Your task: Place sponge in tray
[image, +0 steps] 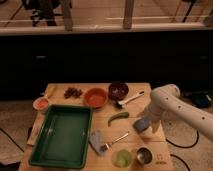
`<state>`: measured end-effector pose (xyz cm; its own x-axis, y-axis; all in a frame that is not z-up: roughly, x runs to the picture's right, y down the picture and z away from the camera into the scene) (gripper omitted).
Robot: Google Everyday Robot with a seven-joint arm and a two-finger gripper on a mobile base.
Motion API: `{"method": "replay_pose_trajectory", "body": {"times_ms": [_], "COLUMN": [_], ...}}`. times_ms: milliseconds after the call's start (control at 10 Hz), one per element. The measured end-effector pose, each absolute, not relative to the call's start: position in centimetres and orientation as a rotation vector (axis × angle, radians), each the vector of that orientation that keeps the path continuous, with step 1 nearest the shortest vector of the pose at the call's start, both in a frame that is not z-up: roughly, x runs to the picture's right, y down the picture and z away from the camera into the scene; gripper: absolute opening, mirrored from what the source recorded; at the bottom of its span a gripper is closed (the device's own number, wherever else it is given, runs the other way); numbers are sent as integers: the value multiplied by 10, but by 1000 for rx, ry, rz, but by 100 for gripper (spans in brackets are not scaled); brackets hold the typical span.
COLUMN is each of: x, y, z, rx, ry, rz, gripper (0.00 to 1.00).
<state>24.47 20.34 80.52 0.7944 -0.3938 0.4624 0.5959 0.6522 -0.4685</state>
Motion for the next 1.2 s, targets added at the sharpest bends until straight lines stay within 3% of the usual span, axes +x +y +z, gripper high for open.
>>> {"method": "replay_pose_trajectory", "body": {"times_ms": [1200], "x": [245], "y": [205], "z": [806], "rx": [-643], "ry": [-362], "rz": [-561], "gripper": [71]}}
